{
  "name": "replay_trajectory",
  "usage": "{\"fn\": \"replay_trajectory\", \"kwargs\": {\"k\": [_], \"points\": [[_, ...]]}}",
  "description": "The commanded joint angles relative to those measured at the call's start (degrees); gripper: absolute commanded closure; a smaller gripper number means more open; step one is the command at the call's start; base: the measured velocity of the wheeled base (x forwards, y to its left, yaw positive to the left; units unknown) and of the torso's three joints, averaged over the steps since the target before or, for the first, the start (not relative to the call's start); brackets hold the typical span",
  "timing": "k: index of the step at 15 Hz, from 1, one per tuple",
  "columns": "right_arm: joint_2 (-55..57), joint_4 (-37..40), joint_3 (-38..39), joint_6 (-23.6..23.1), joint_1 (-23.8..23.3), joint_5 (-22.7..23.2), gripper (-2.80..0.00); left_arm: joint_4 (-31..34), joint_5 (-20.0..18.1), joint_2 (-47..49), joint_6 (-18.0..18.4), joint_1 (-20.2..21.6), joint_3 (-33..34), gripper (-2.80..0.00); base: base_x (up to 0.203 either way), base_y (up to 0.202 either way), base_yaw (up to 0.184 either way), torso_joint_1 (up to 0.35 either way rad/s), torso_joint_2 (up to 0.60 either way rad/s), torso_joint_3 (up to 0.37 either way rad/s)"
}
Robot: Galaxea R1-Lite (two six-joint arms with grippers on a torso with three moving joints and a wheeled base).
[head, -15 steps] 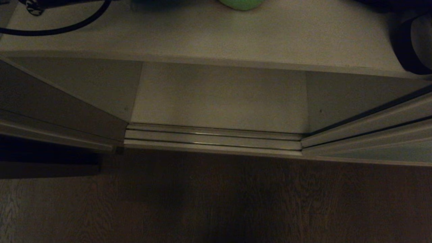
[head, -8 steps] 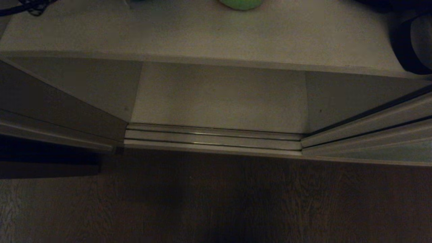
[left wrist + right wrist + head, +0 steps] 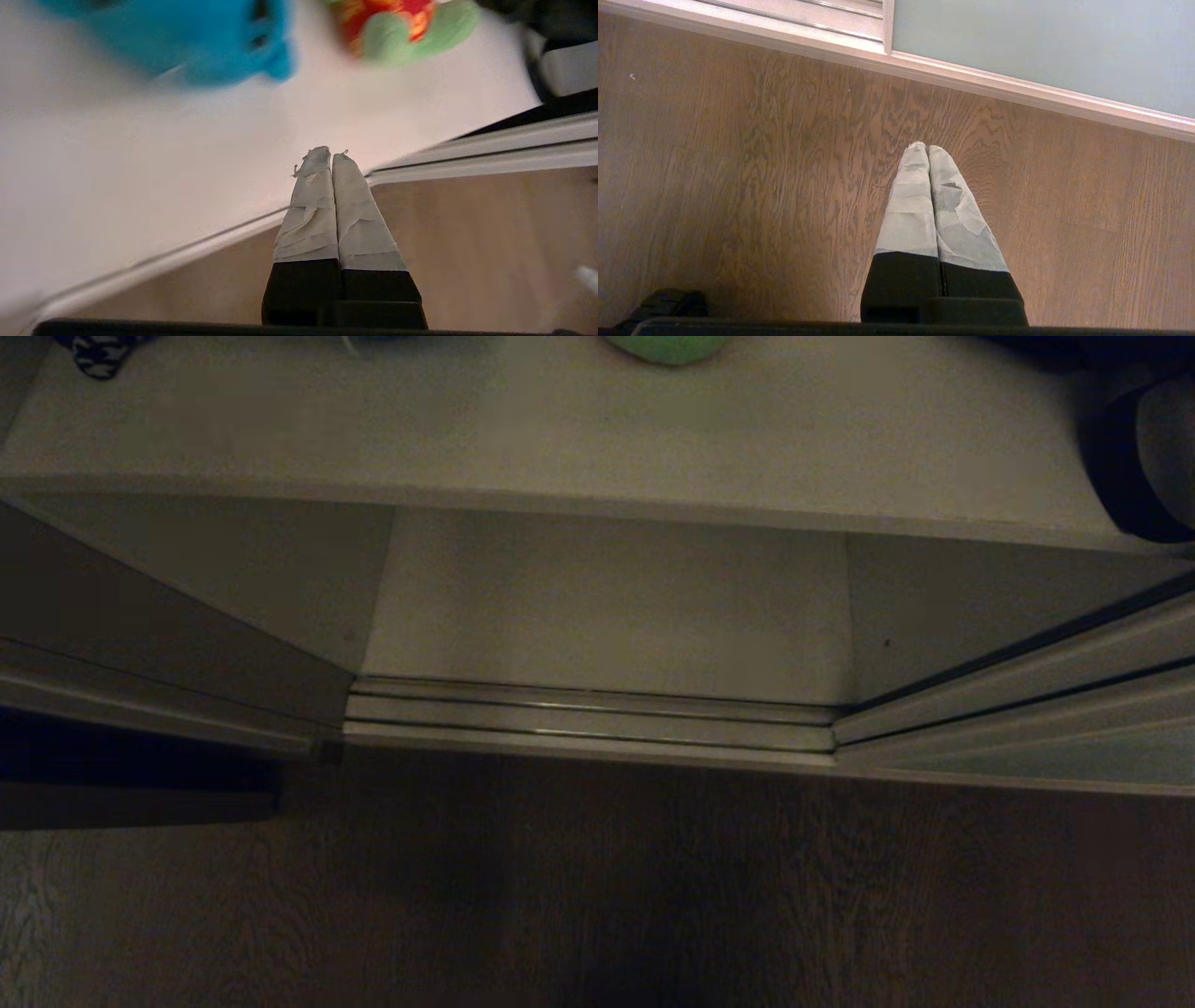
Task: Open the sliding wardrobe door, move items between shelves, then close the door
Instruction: Close the door
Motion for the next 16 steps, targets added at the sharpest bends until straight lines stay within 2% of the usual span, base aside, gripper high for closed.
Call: {"fn": "replay_trajectory", "kwargs": {"k": [1,5,7,9,12,14,16], "points": [[-0.1,0.0,0.0,0.0,0.0,0.0,0.0,1.2,0.2,-9.3,0.1,2.5,5.4,0.0,0.0,0.0,0.0,0.0,0.0,0.0],[0.0,0.0,0.0,0.0,0.0,0.0,0.0,5.6,0.8,-23.3,1.5,9.7,17.2,0.0,0.0,0.0,0.0,0.0,0.0,0.0],[0.0,0.0,0.0,0.0,0.0,0.0,0.0,7.8,0.9,-30.6,1.6,16.3,24.2,0.0,0.0,0.0,0.0,0.0,0.0,0.0],[0.0,0.0,0.0,0.0,0.0,0.0,0.0,8.3,1.0,-37.9,1.7,19.9,35.5,0.0,0.0,0.0,0.0,0.0,0.0,0.0],[0.0,0.0,0.0,0.0,0.0,0.0,0.0,8.3,1.0,-49.4,2.0,21.6,52.5,0.0,0.0,0.0,0.0,0.0,0.0,0.0],[-0.1,0.0,0.0,0.0,0.0,0.0,0.0,7.0,1.0,-55.8,2.7,21.1,62.6,0.0,0.0,0.0,0.0,0.0,0.0,0.0],[-0.1,0.0,0.0,0.0,0.0,0.0,0.0,4.2,2.0,-57.7,1.6,20.2,70.3,0.0,0.0,0.0,0.0,0.0,0.0,0.0]]}}
